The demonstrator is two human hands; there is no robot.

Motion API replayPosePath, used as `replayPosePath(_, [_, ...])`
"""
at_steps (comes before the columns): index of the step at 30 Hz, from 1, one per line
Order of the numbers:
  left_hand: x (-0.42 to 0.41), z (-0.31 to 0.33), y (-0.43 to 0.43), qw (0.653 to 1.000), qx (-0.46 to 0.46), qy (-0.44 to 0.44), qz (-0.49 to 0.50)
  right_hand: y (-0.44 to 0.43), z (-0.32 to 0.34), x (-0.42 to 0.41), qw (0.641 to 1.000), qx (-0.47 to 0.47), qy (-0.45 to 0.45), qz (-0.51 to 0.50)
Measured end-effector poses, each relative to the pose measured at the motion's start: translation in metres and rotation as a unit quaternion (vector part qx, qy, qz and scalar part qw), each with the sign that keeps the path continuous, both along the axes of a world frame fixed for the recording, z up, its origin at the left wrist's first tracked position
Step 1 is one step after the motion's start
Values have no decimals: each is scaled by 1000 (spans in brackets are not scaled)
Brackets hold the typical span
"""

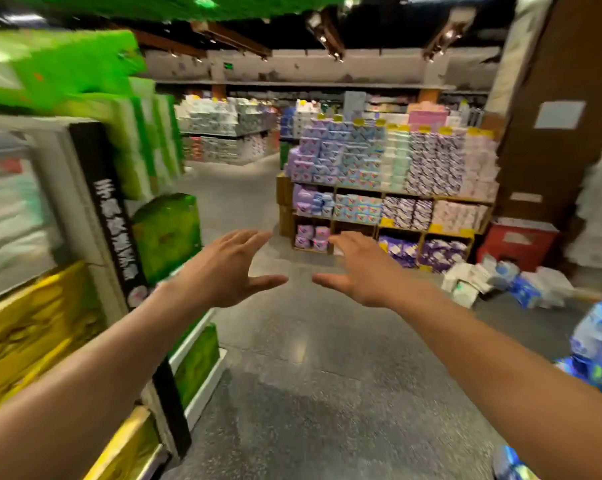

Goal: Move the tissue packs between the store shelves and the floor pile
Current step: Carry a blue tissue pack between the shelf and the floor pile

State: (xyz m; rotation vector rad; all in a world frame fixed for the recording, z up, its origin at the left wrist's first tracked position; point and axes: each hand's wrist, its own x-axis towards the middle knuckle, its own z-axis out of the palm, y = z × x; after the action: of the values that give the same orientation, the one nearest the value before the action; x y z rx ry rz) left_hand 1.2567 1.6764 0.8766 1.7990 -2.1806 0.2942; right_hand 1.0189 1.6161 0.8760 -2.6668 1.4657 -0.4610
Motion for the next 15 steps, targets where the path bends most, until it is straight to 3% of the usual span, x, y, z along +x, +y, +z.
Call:
replayPosePath(9, [-107, -86, -257, 982, 98, 58, -148, -165, -94, -140, 971, 118, -85, -188])
replayPosePath(15, [-191, -114, -435, 955, 153, 55, -247, -268, -119, -227, 920, 145, -163, -326])
